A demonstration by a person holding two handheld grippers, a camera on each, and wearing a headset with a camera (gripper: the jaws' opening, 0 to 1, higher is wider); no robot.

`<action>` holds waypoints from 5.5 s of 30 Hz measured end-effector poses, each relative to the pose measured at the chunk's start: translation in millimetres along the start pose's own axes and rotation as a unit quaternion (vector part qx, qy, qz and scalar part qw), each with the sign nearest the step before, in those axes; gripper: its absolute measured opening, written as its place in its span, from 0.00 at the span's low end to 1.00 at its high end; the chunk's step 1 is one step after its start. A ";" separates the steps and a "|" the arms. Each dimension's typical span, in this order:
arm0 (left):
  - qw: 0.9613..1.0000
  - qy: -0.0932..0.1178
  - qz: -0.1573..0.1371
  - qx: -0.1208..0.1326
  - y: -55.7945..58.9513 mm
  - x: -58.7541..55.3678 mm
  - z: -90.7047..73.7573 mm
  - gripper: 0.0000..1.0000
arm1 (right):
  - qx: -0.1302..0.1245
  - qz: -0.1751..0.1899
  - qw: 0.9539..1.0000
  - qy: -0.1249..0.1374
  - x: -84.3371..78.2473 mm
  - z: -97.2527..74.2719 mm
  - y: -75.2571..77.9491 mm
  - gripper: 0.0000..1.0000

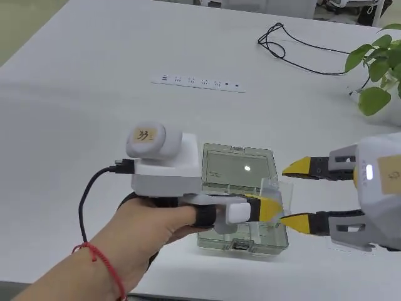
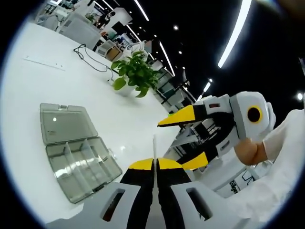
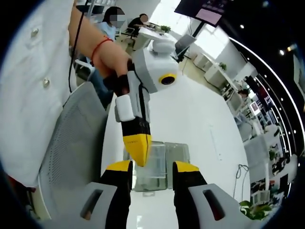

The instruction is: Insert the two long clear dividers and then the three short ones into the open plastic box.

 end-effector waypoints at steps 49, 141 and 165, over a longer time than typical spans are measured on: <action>0.948 0.010 0.309 -0.077 33.9 -10.2 -11.4 0.00 | 0.276 0.068 0.959 0.005 11.1 -8.5 -32.4 0.03; 0.956 -0.038 0.276 0.087 -79.0 -42.5 -76.4 1.00 | 0.184 0.146 0.972 0.009 -23.7 141.0 15.5 0.03; 0.959 -0.033 0.271 0.082 -78.3 -44.1 -72.7 0.99 | 0.184 0.115 0.976 -0.007 -37.1 171.4 7.6 0.02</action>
Point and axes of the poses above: the centre of the closed fingertips' face, and the gripper's own axes: z roughly forward along the fingers, y roughly to its right, x roughly out of its top, the point moved 2 cm from there along -z, roughly backward along the fingers, and after that the axes turned 7 degrees about z, right-handed, at the moved point
